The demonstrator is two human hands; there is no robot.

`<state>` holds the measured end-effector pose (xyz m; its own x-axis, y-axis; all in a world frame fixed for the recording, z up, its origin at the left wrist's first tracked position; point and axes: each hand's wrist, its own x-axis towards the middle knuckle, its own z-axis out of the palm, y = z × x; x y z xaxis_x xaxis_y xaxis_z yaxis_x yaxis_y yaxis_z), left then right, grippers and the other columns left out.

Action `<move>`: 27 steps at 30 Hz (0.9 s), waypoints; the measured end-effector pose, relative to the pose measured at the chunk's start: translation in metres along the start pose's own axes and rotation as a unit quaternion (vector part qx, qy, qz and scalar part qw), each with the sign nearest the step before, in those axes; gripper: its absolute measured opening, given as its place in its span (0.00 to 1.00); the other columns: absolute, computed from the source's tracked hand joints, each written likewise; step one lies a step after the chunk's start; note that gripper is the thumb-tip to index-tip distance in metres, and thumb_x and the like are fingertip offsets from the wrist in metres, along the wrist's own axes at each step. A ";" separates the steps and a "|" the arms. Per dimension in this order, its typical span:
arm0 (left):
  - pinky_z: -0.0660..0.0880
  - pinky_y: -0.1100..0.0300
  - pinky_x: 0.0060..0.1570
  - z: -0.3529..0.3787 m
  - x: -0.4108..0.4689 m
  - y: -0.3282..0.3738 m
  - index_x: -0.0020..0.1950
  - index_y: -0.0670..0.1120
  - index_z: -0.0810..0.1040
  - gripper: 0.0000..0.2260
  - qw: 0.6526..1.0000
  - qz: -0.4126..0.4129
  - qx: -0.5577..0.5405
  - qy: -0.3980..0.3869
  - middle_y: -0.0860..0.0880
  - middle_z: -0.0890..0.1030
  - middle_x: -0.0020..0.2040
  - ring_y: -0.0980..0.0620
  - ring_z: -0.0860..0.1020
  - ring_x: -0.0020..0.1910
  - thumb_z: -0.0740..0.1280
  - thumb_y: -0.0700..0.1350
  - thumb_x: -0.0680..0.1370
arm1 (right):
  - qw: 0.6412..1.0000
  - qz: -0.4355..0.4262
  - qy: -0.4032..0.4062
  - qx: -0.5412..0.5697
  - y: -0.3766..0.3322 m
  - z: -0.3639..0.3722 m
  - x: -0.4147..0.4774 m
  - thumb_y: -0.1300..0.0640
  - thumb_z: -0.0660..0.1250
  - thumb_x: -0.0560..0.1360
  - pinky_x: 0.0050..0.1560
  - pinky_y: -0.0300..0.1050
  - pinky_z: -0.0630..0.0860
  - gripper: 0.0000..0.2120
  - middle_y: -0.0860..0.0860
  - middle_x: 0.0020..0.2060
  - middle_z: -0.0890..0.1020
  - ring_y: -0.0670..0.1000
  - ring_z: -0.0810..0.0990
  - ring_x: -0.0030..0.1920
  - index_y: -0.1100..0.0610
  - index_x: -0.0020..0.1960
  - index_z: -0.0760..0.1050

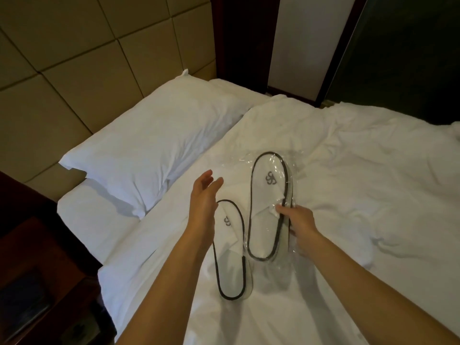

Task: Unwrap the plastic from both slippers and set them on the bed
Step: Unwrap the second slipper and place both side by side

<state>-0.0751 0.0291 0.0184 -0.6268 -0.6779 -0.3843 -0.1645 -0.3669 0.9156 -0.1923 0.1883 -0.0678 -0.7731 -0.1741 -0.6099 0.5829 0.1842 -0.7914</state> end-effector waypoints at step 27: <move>0.80 0.52 0.52 0.000 -0.097 0.181 0.63 0.53 0.73 0.27 0.967 0.137 0.131 -0.170 0.50 0.80 0.59 0.49 0.80 0.55 0.70 0.59 0.66 | 0.923 -0.242 -0.293 0.053 -0.157 0.003 -0.187 0.49 0.73 0.69 0.49 0.40 0.80 0.15 0.53 0.54 0.84 0.53 0.83 0.55 0.51 0.54 0.82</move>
<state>-0.0443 0.0283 0.2217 -0.8814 -0.4611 -0.1029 -0.1167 0.0014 0.9932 -0.1383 0.1891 0.1708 -0.6998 -0.7103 -0.0762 0.2495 -0.1430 -0.9578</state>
